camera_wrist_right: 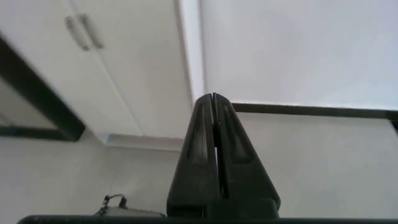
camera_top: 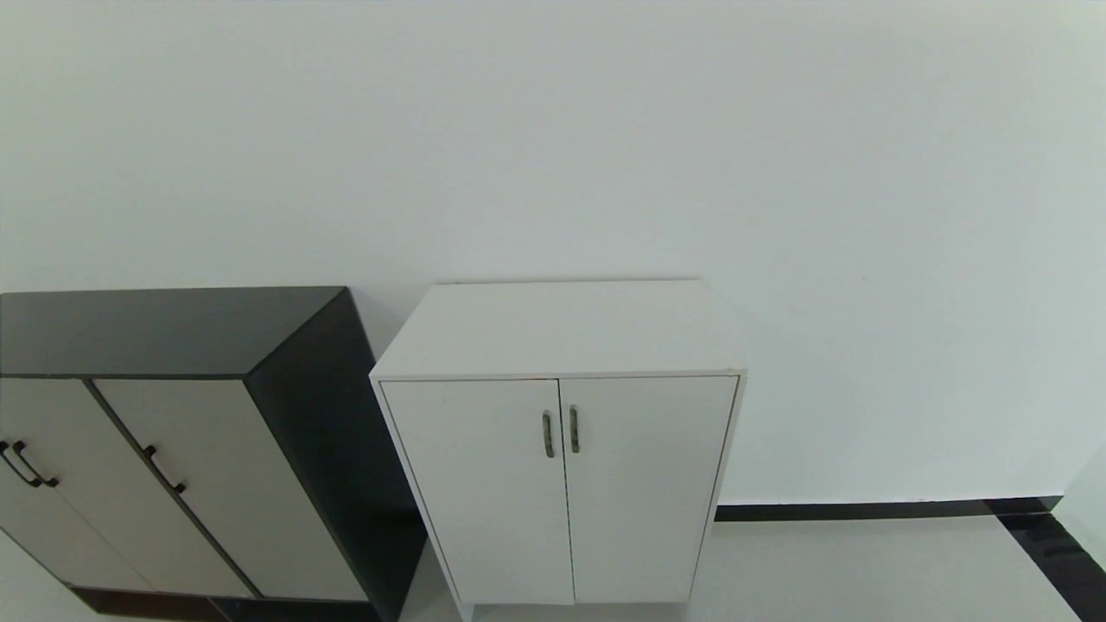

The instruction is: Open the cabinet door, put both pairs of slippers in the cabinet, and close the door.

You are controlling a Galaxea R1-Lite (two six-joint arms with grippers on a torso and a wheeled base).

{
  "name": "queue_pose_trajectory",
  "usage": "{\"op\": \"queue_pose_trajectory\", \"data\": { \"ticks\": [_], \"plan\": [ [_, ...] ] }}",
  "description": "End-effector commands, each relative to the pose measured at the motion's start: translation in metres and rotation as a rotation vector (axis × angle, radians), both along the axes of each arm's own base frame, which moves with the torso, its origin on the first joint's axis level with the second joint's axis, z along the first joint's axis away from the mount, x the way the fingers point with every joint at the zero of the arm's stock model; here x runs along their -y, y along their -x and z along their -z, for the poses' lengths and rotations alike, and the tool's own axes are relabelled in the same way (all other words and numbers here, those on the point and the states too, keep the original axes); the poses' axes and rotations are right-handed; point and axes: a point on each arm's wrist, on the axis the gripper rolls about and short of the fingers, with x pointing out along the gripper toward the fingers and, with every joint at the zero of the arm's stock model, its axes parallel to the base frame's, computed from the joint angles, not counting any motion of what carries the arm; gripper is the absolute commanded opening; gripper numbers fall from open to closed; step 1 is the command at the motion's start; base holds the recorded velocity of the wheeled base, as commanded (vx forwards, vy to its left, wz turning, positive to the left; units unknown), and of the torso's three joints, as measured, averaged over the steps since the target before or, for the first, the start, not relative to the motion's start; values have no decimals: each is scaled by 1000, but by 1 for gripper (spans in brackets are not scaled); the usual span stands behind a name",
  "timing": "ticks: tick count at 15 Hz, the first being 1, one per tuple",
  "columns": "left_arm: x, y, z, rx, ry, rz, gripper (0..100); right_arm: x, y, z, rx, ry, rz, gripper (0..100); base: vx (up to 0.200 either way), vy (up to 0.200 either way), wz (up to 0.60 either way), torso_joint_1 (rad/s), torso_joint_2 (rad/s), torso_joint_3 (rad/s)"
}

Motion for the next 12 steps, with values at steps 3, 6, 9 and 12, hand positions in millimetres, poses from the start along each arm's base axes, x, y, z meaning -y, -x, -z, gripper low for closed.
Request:
{"op": "queue_pose_trajectory", "data": {
  "ticks": [3,6,9,12],
  "plan": [
    [0,0,0,-1,0,0,0,-3,16,4,163,53,173,0,0,0,0,0,0,0],
    [0,0,0,-1,0,1,0,-3,21,8,233,22,89,0,0,0,0,0,0,0],
    [0,0,0,-1,-1,0,0,-4,21,8,231,30,59,0,0,0,0,0,0,0],
    [0,0,0,-1,-3,-2,0,-4,21,8,232,22,59,0,0,0,0,0,0,0]
  ]
}}
